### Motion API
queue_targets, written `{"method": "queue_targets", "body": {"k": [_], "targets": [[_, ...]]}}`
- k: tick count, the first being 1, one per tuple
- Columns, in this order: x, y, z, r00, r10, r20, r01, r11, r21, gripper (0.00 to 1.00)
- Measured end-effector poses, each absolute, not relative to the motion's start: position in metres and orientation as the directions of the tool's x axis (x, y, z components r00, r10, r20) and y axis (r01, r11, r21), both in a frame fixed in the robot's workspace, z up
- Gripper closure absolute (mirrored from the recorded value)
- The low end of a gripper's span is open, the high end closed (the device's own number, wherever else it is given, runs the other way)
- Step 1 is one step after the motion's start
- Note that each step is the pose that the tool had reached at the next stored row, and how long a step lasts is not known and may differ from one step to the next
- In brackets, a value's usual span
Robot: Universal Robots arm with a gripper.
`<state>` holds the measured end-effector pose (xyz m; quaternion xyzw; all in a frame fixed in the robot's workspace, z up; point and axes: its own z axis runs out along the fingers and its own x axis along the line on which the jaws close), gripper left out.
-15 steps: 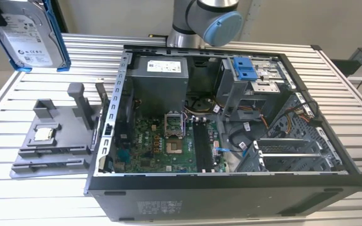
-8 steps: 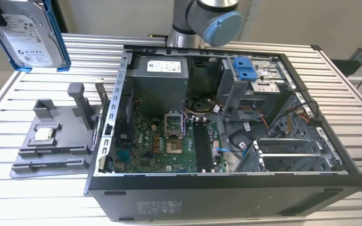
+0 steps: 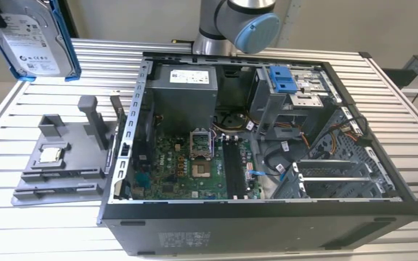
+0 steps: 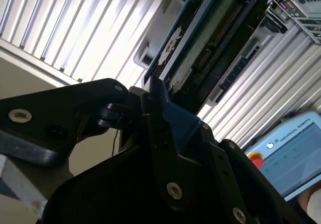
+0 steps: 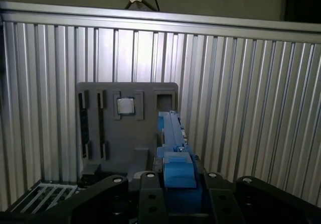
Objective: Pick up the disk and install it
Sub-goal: 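Pick up the disk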
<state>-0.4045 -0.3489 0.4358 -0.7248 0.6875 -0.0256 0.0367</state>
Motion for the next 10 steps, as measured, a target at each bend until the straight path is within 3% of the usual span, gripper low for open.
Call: {"method": "queue_targets", "body": {"k": [10], "targets": [[-0.4045,-0.3489,0.4443,0.053,-0.998,-0.013,-0.995,-0.052,-0.088,1.0]]}}
